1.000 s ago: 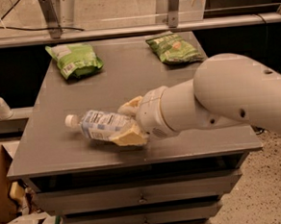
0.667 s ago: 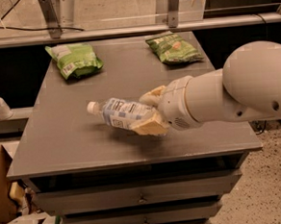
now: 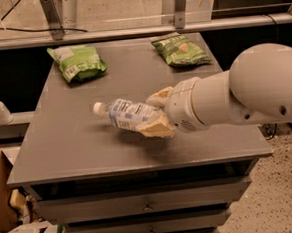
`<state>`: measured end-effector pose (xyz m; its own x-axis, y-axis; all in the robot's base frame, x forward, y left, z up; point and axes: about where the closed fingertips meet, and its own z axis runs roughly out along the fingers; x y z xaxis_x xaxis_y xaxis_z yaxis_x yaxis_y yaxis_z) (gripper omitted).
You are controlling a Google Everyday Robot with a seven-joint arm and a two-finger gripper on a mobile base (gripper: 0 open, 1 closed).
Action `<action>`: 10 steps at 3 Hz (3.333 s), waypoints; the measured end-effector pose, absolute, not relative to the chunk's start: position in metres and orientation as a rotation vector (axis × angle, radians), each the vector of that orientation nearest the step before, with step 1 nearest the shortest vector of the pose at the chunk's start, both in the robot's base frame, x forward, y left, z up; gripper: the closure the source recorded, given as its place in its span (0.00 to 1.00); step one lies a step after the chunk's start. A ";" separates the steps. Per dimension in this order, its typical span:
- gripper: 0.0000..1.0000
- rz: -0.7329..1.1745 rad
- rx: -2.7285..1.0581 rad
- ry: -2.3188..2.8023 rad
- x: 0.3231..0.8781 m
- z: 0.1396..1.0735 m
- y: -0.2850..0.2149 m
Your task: Move blue plastic bottle near green jalapeno chip bag
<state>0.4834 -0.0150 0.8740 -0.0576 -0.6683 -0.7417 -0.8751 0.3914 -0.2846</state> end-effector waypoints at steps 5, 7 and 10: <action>1.00 -0.061 -1.217 1.881 0.621 0.884 -0.161; 1.00 -0.069 -1.232 1.898 0.639 0.859 -0.163; 0.35 -0.076 -1.262 1.910 0.644 0.844 -0.155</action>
Offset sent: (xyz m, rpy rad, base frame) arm 0.1149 -0.1118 0.0224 0.0165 -0.1448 -0.2211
